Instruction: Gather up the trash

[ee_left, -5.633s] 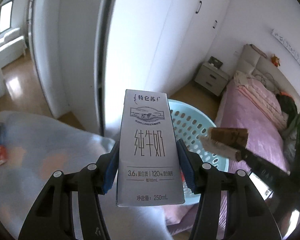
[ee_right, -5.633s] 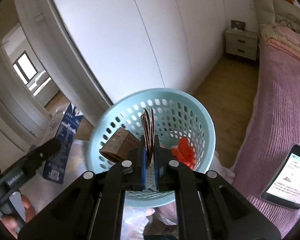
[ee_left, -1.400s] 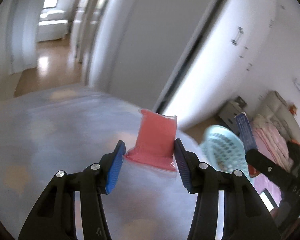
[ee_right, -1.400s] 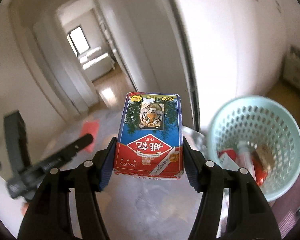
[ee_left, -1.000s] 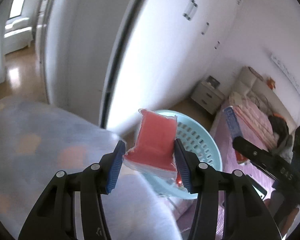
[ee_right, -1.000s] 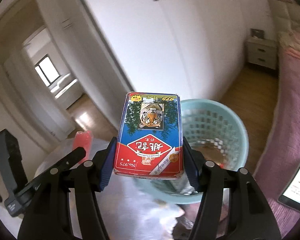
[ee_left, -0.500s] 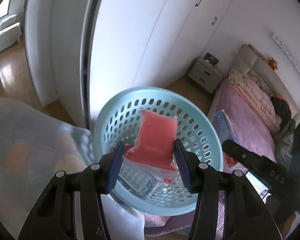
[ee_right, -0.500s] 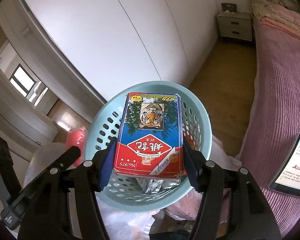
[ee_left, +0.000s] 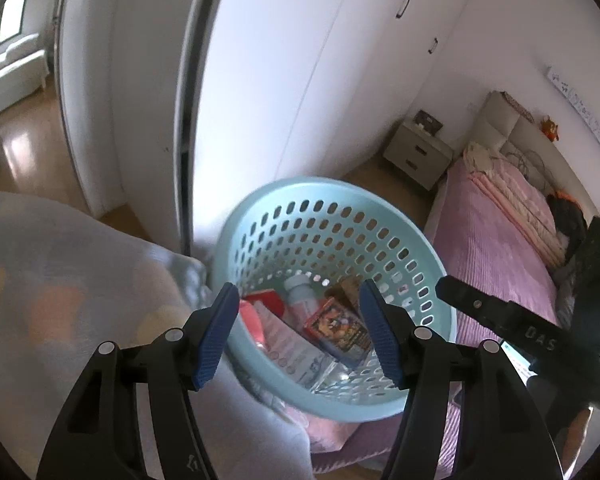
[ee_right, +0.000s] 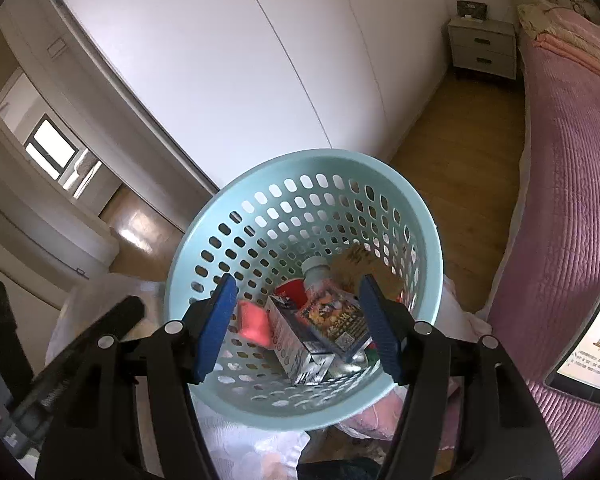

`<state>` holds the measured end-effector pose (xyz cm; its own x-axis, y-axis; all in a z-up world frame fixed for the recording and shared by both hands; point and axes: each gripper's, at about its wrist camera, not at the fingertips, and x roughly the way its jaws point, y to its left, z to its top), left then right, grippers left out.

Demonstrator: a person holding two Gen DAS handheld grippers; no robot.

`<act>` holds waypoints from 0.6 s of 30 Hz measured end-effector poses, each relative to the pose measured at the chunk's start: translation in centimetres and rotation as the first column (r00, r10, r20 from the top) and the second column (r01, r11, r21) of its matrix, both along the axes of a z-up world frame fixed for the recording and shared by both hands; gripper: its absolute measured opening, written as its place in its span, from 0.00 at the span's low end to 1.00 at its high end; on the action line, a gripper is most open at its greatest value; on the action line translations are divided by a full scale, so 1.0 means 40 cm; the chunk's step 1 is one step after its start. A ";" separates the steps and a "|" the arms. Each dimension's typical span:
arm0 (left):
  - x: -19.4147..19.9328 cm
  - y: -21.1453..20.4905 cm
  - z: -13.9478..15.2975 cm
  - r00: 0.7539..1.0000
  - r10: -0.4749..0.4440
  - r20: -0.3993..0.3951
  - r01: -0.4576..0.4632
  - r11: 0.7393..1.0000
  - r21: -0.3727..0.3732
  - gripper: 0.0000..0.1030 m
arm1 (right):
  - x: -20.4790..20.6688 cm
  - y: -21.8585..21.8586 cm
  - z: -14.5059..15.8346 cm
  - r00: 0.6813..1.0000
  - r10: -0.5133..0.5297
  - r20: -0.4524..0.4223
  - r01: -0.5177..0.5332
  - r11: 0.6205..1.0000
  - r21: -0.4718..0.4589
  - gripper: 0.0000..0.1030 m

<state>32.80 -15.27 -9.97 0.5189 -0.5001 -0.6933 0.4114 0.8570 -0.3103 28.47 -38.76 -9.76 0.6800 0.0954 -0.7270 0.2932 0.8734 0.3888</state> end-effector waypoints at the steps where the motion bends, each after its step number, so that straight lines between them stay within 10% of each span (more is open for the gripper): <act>1: -0.012 0.013 0.011 1.000 0.005 0.014 -0.005 1.000 -0.002 0.59 | -0.009 0.005 0.004 1.000 0.004 0.004 -0.004 1.000 -0.001 0.58; 12: -0.190 0.143 0.095 0.985 0.076 0.156 -0.079 0.997 0.012 0.74 | -0.125 0.166 0.093 0.991 0.109 0.076 -0.097 0.984 -0.150 0.58; 18: -0.310 0.202 0.065 0.953 0.115 0.279 -0.159 0.977 0.141 0.84 | -0.221 0.247 0.140 0.978 0.122 0.168 -0.074 0.961 -0.266 0.58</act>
<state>20.39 -7.17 -7.38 0.7522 -0.3052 -0.5840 0.3357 0.9401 -0.0590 19.63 -28.89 -4.14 0.7991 -0.0056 -0.6011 0.1465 0.9716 0.1857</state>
